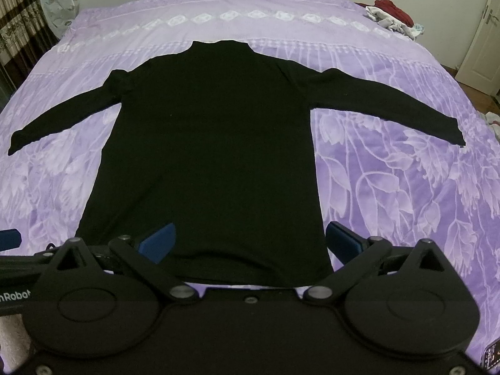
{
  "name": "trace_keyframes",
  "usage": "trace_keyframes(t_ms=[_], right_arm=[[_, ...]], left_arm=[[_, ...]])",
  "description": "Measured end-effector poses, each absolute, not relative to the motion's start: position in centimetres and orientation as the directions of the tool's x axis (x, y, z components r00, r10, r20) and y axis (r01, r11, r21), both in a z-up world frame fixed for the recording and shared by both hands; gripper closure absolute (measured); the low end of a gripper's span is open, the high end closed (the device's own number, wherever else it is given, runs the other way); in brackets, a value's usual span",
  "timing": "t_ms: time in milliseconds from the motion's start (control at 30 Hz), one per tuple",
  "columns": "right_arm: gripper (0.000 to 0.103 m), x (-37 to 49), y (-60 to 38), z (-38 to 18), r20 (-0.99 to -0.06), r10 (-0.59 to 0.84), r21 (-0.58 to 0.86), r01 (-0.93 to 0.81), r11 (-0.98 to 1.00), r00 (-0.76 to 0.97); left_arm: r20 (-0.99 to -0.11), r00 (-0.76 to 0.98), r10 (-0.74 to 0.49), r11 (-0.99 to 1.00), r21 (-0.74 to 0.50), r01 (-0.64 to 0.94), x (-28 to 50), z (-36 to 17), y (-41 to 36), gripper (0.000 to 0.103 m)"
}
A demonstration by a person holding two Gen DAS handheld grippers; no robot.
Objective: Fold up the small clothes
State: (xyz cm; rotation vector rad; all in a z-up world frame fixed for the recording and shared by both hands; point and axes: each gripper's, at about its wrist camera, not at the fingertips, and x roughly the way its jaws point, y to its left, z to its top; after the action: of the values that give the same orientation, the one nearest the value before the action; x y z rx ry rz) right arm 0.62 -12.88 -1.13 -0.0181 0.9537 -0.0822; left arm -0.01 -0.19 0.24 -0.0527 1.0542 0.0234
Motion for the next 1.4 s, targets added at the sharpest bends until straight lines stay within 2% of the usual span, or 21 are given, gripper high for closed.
trace_keyframes(t_ms=[1400], right_arm=[[0.005, 0.73, -12.96, -1.12, -0.813, -0.084, -0.057, 0.064, 0.996, 0.576]], left_arm=[[-0.869, 0.495, -0.005, 0.999, -0.031, -0.043, 0.07, 0.03, -0.16, 0.0]])
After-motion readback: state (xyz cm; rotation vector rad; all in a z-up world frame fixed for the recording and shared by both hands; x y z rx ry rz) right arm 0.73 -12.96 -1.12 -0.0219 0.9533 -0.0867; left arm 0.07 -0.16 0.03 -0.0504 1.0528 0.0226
